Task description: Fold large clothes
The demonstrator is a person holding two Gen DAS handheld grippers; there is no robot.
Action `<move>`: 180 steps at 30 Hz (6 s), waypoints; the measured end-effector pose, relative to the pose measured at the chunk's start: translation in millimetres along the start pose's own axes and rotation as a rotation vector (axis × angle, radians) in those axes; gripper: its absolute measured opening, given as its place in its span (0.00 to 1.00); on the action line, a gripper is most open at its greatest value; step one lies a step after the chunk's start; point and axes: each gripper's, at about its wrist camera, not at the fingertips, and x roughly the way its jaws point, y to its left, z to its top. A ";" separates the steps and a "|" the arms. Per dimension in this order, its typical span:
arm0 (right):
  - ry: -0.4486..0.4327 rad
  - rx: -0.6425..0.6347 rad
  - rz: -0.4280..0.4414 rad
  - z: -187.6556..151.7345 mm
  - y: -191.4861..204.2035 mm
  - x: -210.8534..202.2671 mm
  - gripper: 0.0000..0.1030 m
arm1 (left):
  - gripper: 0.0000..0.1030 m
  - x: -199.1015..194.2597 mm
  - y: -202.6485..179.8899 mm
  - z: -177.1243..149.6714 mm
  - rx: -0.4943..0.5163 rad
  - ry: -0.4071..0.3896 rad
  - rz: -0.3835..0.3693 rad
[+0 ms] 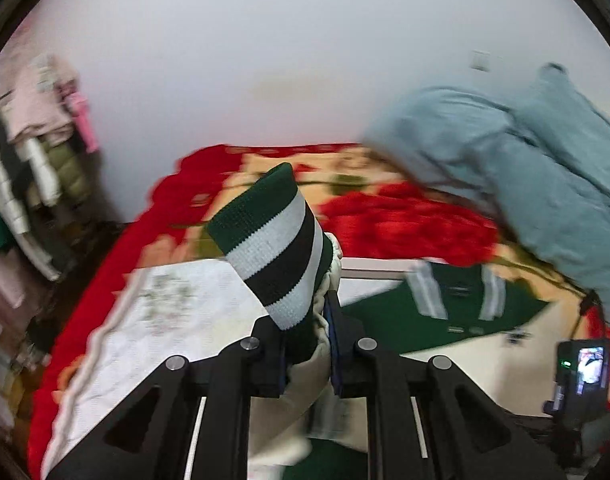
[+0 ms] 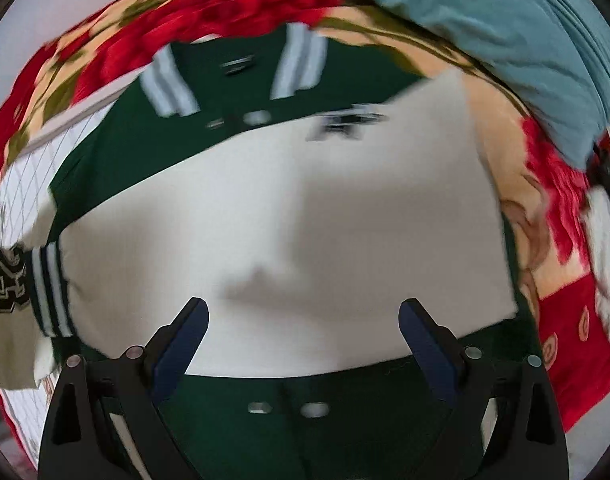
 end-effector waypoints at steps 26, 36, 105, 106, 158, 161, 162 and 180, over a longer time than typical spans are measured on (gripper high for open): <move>0.107 0.495 0.201 -55.4 -315.6 19.4 0.94 | 0.97 70.5 -283.9 -59.8 0.144 0.428 -0.413; 0.044 0.332 0.532 23.9 -244.5 2.2 0.94 | 0.97 58.6 -112.3 -76.3 0.033 0.426 -0.003; 0.479 0.060 0.367 -156.9 -172.4 15.0 0.56 | 1.00 22.4 -76.0 -266.6 0.348 0.712 0.217; 0.502 0.017 0.346 -172.3 -156.2 21.4 0.64 | 1.00 25.9 -81.4 -283.0 0.377 0.732 0.222; 0.478 -0.013 0.234 -126.6 -487.5 -70.7 0.52 | 1.00 -17.7 -202.3 -314.4 0.141 0.703 0.300; 0.380 -0.015 0.326 -89.0 -517.1 -92.7 0.56 | 1.00 -28.1 -200.0 -285.9 0.086 0.692 0.375; 0.350 -0.016 0.355 -74.1 -518.9 -94.5 0.56 | 1.00 -31.3 -204.8 -274.0 0.073 0.673 0.404; 0.238 -0.088 0.636 133.1 -364.6 9.2 0.24 | 1.00 82.5 -209.3 -177.9 0.065 0.455 0.831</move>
